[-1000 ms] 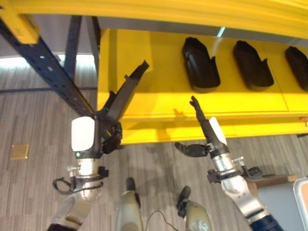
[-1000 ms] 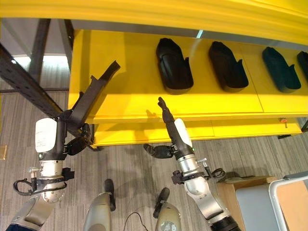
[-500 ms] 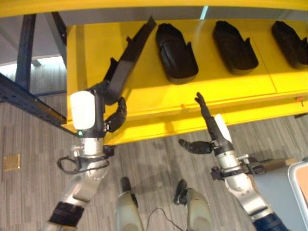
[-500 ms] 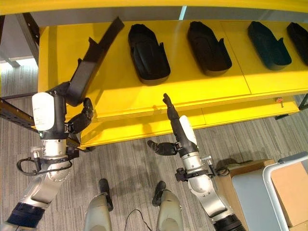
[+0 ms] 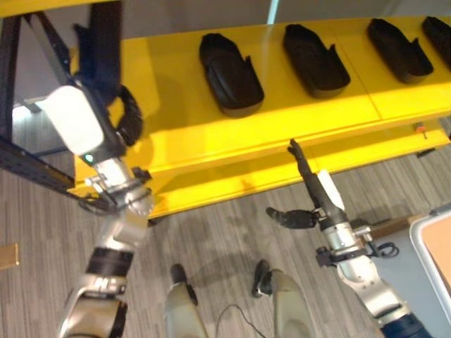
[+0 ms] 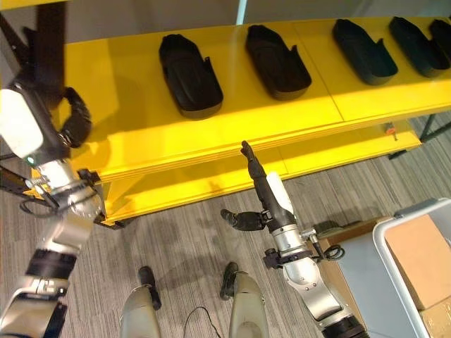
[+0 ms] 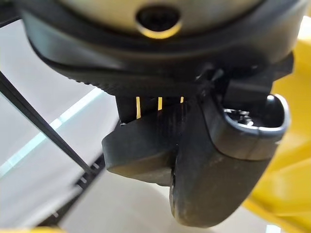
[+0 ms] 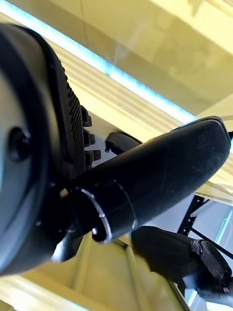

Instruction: Move parts from the plastic box to the shelf.

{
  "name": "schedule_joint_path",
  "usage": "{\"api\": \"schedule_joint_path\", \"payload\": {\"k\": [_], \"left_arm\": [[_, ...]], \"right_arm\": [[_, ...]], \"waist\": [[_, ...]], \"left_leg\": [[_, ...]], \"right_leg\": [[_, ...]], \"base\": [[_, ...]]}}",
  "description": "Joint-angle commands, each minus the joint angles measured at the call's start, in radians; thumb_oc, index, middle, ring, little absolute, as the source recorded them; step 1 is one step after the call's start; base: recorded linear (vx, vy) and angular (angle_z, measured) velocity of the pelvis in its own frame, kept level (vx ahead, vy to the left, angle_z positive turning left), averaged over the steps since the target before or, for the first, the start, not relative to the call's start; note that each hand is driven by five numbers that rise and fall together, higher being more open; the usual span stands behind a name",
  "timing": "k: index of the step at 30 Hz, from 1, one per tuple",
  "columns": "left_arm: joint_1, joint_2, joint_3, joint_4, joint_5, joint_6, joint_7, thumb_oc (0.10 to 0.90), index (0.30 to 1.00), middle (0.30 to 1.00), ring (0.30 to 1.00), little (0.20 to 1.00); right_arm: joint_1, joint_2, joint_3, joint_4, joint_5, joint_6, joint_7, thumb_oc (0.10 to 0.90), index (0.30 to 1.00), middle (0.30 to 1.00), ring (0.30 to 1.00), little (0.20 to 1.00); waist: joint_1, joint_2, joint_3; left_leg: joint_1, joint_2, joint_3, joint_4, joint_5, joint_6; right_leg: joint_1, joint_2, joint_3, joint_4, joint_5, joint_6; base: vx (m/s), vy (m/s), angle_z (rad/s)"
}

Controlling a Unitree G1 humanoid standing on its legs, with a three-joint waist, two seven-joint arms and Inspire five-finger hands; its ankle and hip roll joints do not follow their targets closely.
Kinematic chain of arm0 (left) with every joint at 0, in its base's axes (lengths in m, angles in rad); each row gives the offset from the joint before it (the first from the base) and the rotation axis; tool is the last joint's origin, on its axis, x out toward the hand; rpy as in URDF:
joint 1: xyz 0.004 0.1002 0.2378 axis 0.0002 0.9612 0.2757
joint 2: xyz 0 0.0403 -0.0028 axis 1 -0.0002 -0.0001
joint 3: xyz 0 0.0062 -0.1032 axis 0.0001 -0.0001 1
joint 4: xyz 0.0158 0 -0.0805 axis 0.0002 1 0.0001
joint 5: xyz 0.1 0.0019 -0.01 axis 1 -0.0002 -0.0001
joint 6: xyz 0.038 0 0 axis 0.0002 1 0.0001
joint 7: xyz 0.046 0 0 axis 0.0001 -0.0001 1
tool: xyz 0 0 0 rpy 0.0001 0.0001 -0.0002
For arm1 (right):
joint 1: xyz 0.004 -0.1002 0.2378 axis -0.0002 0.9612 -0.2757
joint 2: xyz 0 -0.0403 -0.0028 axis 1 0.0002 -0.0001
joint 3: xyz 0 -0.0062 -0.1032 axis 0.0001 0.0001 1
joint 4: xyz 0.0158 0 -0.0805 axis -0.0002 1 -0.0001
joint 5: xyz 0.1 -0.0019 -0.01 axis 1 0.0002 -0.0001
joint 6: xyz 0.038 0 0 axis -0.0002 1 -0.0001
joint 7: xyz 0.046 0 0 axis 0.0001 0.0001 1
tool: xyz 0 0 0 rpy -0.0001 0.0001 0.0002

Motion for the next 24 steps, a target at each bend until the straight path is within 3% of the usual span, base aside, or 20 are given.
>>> {"api": "schedule_joint_path", "payload": {"k": [1,6,12,24], "left_arm": [[-0.064,0.103,-0.008,-0.032,0.053,0.009,0.124,0.4,0.3,0.3,0.3,0.3],[-0.094,0.197,-0.046,0.118,0.064,0.06,0.111,0.4,0.3,0.3,0.3,0.3],[-0.108,0.238,-0.082,0.236,0.056,0.079,0.084,0.4,0.3,0.3,0.3,0.3],[-0.204,0.213,-0.245,0.546,-0.003,0.063,0.019,0.4,0.3,0.3,0.3,0.3]], "right_arm": [[-0.022,0.007,-0.002,-0.117,0.053,-0.134,-0.003,0.9,1.0,1.0,1.0,1.0],[-0.015,-0.005,-0.003,-0.125,0.068,-0.152,0.004,0.9,1.0,1.0,1.0,1.0],[0.006,-0.016,-0.011,-0.131,0.072,-0.162,0.007,0.9,1.0,1.0,1.0,1.0],[-0.013,-0.045,0.024,-0.145,0.094,-0.181,0.006,0.9,1.0,1.0,1.0,1.0]], "waist": [[-0.013,0.0,-0.121],[-0.022,-0.005,-0.126],[-0.03,-0.01,-0.136],[-0.053,-0.017,-0.137]], "left_leg": [[0.071,0.115,-0.037,-0.048,0.026,-0.067],[0.051,0.128,-0.035,-0.023,0.015,-0.07],[0.017,0.137,-0.045,-0.002,0.014,-0.071],[-0.038,0.145,-0.046,0.022,0.023,-0.071]], "right_leg": [[-0.015,-0.049,0.078,-0.114,0.159,0.129],[-0.04,-0.04,0.092,-0.099,0.152,0.13],[-0.073,-0.029,0.1,-0.083,0.149,0.126],[-0.134,-0.02,0.118,-0.07,0.156,0.122]], "base": [[0.01,-0.025,-0.12],[0.0,-0.017,-0.1],[0.0,-0.015,-0.03],[0.0,0.001,-0.01]]}}
